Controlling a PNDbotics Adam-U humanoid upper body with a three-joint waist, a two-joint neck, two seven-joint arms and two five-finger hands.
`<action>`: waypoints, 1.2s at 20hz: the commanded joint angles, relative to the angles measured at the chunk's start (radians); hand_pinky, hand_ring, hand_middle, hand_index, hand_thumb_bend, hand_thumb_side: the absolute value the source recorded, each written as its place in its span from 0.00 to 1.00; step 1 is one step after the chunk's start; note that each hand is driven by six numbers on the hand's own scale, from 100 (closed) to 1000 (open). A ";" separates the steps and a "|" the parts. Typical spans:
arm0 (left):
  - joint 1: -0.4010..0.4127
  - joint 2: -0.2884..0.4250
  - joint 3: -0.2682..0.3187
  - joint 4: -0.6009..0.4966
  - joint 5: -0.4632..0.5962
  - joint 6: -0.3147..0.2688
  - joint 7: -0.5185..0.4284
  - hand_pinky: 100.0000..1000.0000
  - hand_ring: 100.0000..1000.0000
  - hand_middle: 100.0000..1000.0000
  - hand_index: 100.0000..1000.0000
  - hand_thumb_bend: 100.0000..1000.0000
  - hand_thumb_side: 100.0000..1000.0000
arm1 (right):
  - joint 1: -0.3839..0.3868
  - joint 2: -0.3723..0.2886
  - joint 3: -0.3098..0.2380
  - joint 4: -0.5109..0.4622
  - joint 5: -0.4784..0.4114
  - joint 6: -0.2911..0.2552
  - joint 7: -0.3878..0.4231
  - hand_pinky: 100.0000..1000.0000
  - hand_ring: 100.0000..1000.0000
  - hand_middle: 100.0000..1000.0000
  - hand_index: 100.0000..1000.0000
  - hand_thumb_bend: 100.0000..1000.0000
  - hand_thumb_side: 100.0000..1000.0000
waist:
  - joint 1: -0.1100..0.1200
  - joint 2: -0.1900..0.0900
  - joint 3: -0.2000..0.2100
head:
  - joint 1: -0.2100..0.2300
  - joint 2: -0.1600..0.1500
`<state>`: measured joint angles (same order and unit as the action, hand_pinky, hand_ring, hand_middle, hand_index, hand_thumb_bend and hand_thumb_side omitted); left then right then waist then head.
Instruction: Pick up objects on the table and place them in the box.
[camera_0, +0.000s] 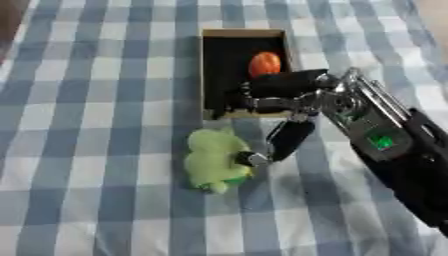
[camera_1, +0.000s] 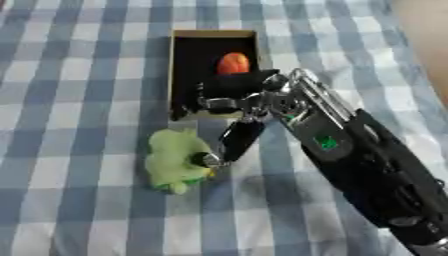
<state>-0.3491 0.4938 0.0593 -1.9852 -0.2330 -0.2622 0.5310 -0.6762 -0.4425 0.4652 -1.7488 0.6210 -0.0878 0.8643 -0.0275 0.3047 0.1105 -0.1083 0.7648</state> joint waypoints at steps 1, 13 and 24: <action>-0.010 0.027 0.006 -0.015 0.004 -0.002 -0.002 0.82 0.80 0.69 0.82 0.01 0.64 | -0.008 0.005 0.001 0.008 0.016 -0.005 0.008 0.64 0.82 0.81 0.90 0.25 0.41 | 0.003 -0.020 0.001 | -0.002 0.005; -0.009 0.024 0.005 -0.015 0.007 -0.004 -0.003 0.82 0.80 0.69 0.82 0.01 0.63 | 0.008 0.040 0.011 0.083 0.088 -0.022 0.017 0.65 0.81 0.79 0.90 0.28 0.43 | 0.004 -0.018 0.000 | -0.006 0.005; -0.009 0.024 0.006 -0.015 0.007 -0.003 -0.004 0.82 0.80 0.69 0.82 0.01 0.63 | 0.009 0.045 0.015 0.059 0.077 -0.037 -0.040 0.52 0.65 0.49 0.67 0.28 0.37 | 0.006 -0.018 -0.001 | -0.006 0.005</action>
<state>-0.3492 0.4938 0.0592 -1.9852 -0.2303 -0.2640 0.5287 -0.6589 -0.3822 0.4817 -1.6677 0.7048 -0.1266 0.8322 -0.0262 0.3047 0.1098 -0.1156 0.7648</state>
